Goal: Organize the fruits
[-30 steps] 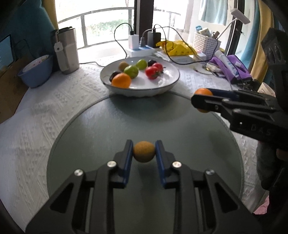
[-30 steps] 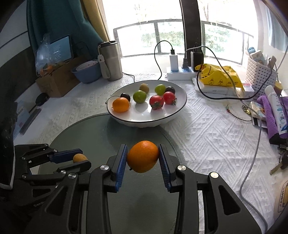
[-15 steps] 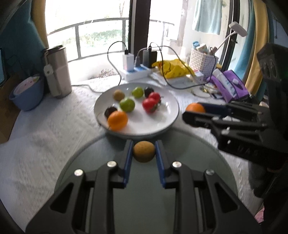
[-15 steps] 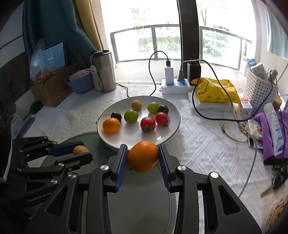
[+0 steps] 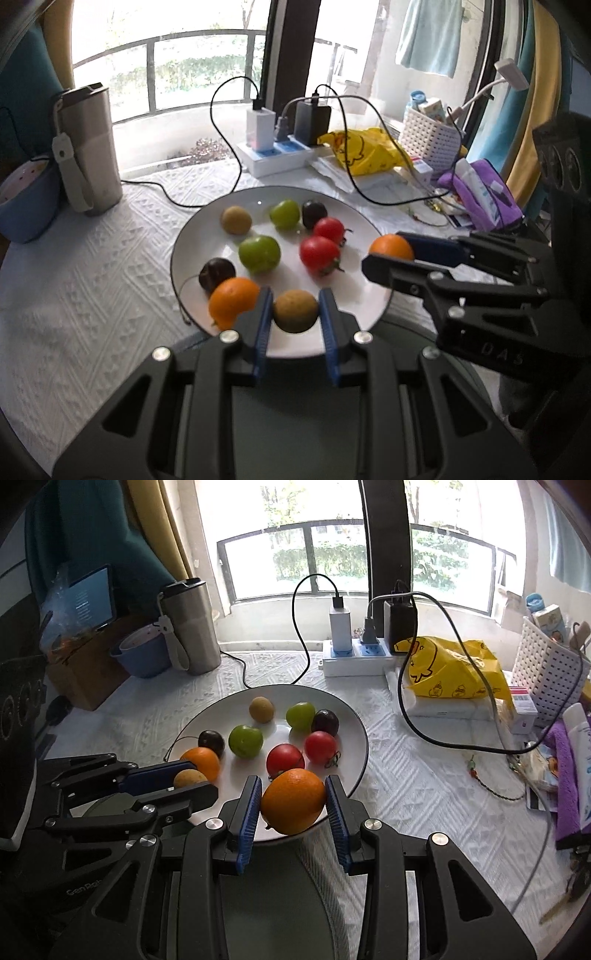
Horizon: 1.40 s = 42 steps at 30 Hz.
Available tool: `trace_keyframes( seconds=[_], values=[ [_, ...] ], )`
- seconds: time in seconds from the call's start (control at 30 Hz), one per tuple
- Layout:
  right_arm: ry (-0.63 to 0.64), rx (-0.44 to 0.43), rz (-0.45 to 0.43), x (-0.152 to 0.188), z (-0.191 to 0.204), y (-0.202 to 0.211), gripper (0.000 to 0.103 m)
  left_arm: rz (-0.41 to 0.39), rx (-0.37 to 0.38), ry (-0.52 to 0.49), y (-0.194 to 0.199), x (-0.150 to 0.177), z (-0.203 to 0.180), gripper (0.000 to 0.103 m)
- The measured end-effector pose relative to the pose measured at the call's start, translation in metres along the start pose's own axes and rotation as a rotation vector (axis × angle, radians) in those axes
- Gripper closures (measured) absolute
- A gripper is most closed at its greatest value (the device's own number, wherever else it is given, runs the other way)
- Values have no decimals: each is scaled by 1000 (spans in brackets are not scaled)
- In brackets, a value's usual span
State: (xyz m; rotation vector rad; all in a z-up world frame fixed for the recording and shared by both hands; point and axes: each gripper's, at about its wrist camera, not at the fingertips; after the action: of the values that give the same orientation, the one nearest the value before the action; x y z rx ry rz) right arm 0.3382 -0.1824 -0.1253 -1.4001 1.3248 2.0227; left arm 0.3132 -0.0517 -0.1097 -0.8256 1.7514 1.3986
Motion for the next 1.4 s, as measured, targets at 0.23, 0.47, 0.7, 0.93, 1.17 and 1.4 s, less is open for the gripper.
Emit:
trace_keyframes(
  seconds=[0.23, 0.47, 0.7, 0.93, 1.17, 1.4],
  values=[
    [0, 3, 29, 3, -3, -16, 66, 12, 17, 16, -14, -3, 5, 77],
    [-17, 21, 32, 2, -5, -16, 66, 27, 12, 8, -18, -6, 4, 75],
    [-7, 38, 20, -2, 0, -5, 65, 5, -6, 16, -4, -7, 6, 72],
    [5, 41, 1, -5, 14, 13, 65, -24, -49, 20, 22, -6, 11, 57],
    [24, 44, -23, -6, 32, 38, 65, -56, -72, 23, 53, -1, 15, 56],
    [44, 52, -44, -5, 49, 61, 65, -96, -67, 35, 87, 5, 15, 34]
  ],
)
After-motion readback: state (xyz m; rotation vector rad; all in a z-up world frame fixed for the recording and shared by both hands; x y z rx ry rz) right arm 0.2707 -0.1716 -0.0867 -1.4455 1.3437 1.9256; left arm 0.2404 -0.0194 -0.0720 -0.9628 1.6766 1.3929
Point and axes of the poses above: each gripper's, at about its wrist camera, not at the fingertips, and y roughly against the way its jaws point, z to its left, x to its underside, and after that the axes turned 14 degrees about -z, right-handed
